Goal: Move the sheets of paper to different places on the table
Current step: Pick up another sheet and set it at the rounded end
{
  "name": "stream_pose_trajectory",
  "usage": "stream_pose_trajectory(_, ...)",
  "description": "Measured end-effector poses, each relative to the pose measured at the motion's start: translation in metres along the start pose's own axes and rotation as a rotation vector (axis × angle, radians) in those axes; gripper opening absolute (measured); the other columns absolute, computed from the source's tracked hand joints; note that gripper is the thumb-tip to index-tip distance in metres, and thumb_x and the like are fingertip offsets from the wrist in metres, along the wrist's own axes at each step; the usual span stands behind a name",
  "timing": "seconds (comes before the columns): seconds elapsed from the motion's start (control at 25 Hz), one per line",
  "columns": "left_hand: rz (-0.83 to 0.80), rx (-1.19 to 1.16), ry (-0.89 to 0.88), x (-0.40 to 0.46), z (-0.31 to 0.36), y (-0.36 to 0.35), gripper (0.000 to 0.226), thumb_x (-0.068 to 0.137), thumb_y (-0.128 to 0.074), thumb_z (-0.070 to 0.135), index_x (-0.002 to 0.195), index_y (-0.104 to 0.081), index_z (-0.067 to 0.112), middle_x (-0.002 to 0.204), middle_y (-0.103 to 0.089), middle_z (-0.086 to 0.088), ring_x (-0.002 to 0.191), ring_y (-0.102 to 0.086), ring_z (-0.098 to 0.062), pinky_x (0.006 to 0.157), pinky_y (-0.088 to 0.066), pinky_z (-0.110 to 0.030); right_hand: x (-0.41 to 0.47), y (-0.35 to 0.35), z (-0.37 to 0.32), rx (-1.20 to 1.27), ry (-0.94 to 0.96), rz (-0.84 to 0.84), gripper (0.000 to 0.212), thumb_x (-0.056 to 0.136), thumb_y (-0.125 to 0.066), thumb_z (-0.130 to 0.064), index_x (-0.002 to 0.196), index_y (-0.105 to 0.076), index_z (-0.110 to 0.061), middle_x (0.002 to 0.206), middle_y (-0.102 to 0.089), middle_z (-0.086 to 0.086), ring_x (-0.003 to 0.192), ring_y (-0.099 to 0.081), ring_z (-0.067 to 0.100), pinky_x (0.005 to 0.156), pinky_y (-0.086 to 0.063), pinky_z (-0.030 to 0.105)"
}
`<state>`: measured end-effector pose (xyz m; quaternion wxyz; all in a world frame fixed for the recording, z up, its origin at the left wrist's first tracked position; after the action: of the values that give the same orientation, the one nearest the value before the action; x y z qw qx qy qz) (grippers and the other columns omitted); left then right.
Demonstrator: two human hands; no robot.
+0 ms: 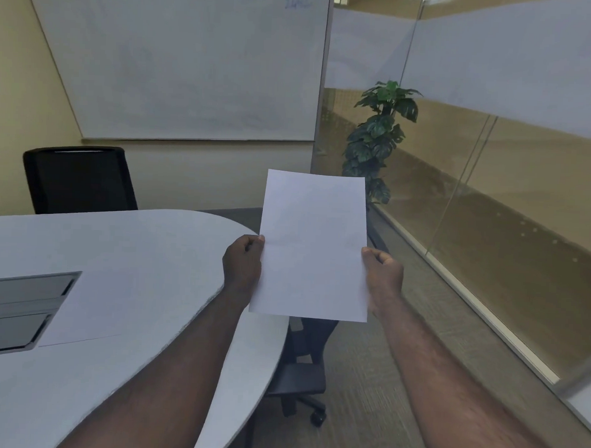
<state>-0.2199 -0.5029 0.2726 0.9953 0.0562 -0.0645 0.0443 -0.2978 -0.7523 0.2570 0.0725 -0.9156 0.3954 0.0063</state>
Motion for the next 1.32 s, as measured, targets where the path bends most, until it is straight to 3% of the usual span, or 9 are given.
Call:
stream_pose_trajectory(0.2,-0.039,-0.02,-0.002,0.021,0.005,-0.053,0.027,0.091,-0.056,0.029,0.067,-0.06,0.02,0.071,-0.059,0.006,0.069,-0.051,-0.015,0.066,-0.042,-0.031,0.049,0.023,-0.002,0.032,-0.013,0.03,0.008,0.089,-0.066,-0.022,0.084,-0.069,-0.017,0.085,-0.073,0.005,0.075,-0.069,0.021,0.067,-0.058,0.034)
stream_pose_trajectory(0.44,-0.056,-0.034,0.009,0.075,0.001,-0.12,0.025,0.089,-0.058,0.034,0.068,-0.061,0.021,0.073,-0.062,0.006,0.068,-0.053,-0.014,0.064,-0.044,-0.03,0.13,0.028,-0.005,0.055,-0.008,0.036,0.013,0.09,-0.065,-0.025,0.094,-0.07,-0.014,0.088,-0.075,0.005,0.076,-0.071,0.021,0.066,-0.056,0.032)
stream_pose_trajectory(0.56,-0.066,-0.045,0.0,0.108,0.003,-0.158,0.025,0.091,-0.058,0.032,0.068,-0.061,0.022,0.07,-0.061,0.008,0.061,-0.053,-0.004,0.057,-0.044,-0.022,0.174,0.026,-0.008,0.047,-0.004,0.063,0.012,0.089,-0.065,-0.026,0.091,-0.07,-0.015,0.086,-0.075,0.004,0.077,-0.071,0.021,0.066,-0.057,0.033)
stream_pose_trajectory(0.8,-0.119,-0.056,-0.012,0.152,0.012,-0.22,0.027,0.093,-0.059,0.027,0.066,-0.059,0.021,0.066,-0.057,0.007,0.054,-0.048,-0.001,0.05,-0.041,-0.014,0.246,0.032,-0.018,0.039,-0.008,0.08,0.014,0.088,-0.065,-0.026,0.093,-0.071,-0.014,0.093,-0.075,0.007,0.082,-0.071,0.024,0.075,-0.06,0.038)
stream_pose_trajectory(1.0,-0.108,-0.053,-0.003,0.174,0.013,-0.271,0.025,0.093,-0.058,0.027,0.069,-0.058,0.018,0.068,-0.056,0.006,0.052,-0.049,0.001,0.044,-0.037,-0.008,0.307,0.042,-0.025,0.043,0.004,0.063,0.011,0.089,-0.065,-0.027,0.09,-0.071,-0.017,0.082,-0.074,-0.001,0.072,-0.071,0.016,0.056,-0.054,0.025)
stream_pose_trajectory(1.12,-0.077,-0.037,0.009,0.182,0.015,-0.307,0.026,0.093,-0.057,0.027,0.069,-0.058,0.019,0.066,-0.056,0.008,0.051,-0.049,0.003,0.044,-0.038,-0.008,0.348,0.052,-0.024,0.062,0.005,0.019,0.008,0.089,-0.066,-0.024,0.086,-0.071,-0.017,0.078,-0.074,-0.003,0.07,-0.07,0.013,0.054,-0.053,0.022)
stream_pose_trajectory(1.24,-0.025,-0.051,0.032,0.186,0.011,-0.341,0.026,0.093,-0.057,0.029,0.069,-0.057,0.02,0.067,-0.057,0.007,0.06,-0.049,-0.008,0.047,-0.039,-0.01,0.39,0.065,-0.021,0.056,-0.01,-0.043,0.01,0.089,-0.066,-0.022,0.091,-0.072,-0.013,0.082,-0.075,-0.001,0.077,-0.072,0.017,0.061,-0.057,0.027)
stream_pose_trajectory(1.32,-0.003,-0.074,0.054,0.186,0.008,-0.365,0.024,0.093,-0.057,0.029,0.071,-0.058,0.019,0.073,-0.06,0.005,0.065,-0.052,-0.011,0.054,-0.044,-0.016,0.419,0.073,-0.021,0.044,-0.021,-0.08,0.018,0.089,-0.067,-0.021,0.1,-0.072,-0.008,0.091,-0.075,0.005,0.089,-0.073,0.024,0.075,-0.061,0.037)
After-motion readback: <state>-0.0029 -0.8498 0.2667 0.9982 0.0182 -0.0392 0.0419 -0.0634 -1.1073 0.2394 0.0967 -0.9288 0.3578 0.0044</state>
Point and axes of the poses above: each hand's wrist, its own x-axis towards the middle knuckle, its own y-axis out of the back of the hand, z = x × y, the point moved 3 cm from there along x, towards the middle knuckle
